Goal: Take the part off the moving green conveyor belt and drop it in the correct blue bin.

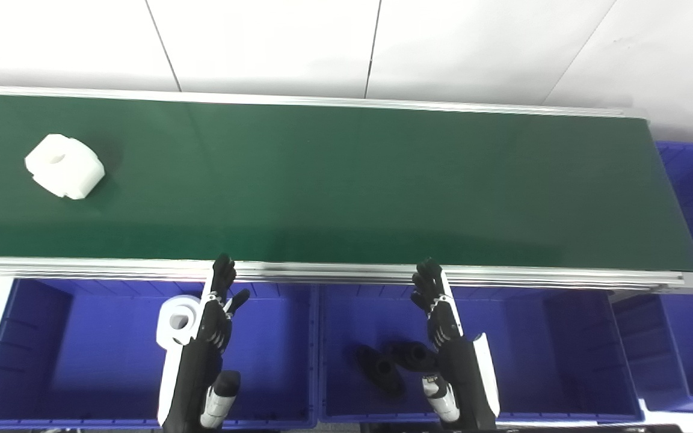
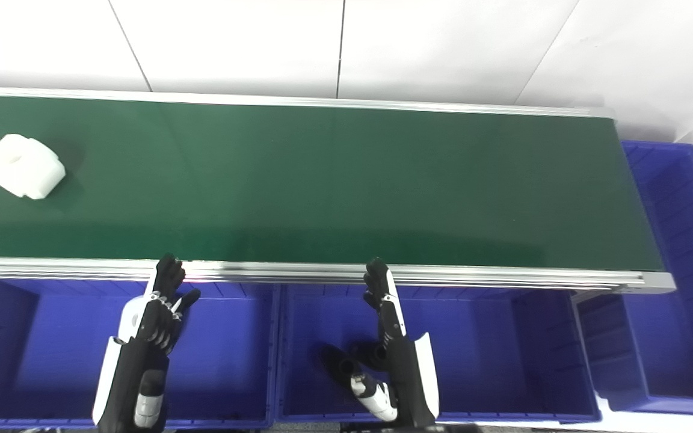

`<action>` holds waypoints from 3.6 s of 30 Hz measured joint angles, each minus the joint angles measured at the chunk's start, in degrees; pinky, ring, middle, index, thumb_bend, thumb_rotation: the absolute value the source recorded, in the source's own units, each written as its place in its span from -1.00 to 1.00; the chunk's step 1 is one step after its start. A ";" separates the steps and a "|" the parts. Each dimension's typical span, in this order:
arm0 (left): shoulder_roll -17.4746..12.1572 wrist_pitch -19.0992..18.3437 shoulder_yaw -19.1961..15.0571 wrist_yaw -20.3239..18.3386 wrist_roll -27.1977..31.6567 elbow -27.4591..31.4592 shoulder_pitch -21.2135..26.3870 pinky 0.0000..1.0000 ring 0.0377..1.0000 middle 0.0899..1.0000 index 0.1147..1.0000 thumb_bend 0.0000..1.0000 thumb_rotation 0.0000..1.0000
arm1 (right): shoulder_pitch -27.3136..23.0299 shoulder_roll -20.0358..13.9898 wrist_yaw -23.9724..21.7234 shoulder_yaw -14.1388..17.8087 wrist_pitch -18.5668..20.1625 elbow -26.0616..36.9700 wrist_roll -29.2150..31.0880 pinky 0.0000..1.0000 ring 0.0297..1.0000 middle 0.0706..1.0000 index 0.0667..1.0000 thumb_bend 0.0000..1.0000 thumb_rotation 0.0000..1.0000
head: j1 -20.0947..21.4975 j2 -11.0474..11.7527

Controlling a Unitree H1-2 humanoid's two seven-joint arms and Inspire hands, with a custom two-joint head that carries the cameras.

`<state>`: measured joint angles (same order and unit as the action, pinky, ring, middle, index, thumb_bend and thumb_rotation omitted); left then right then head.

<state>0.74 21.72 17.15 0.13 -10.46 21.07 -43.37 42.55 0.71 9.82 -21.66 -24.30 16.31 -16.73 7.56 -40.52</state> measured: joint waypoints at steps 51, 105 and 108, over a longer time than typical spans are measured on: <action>1.07 2.97 3.10 7.69 -9.96 -11.31 5.00 0.29 0.78 0.95 1.00 0.58 1.00 | -5.73 -6.39 1.33 2.60 -0.03 -8.04 8.25 1.00 1.00 1.00 1.00 0.81 1.00 | -16.78 12.65; -35.47 -3.39 3.96 -21.94 -39.99 -20.27 62.67 0.78 0.72 0.69 0.66 1.00 -0.65 | -6.04 -1.96 -1.86 2.82 -0.02 -7.06 6.12 1.00 1.00 1.00 1.00 0.91 1.00 | -13.45 7.29; -35.36 -1.50 6.69 -21.70 -42.75 -25.32 64.68 0.78 0.73 0.70 0.66 1.00 -0.60 | -6.01 -1.59 -2.22 2.97 -0.02 -7.05 6.07 1.00 1.00 1.00 1.00 0.90 1.00 | -13.10 7.03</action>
<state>-34.62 20.21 23.84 -21.58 -53.21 -4.25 21.31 36.54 -0.88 7.60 -18.69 -24.32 9.26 -10.66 -5.54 -33.49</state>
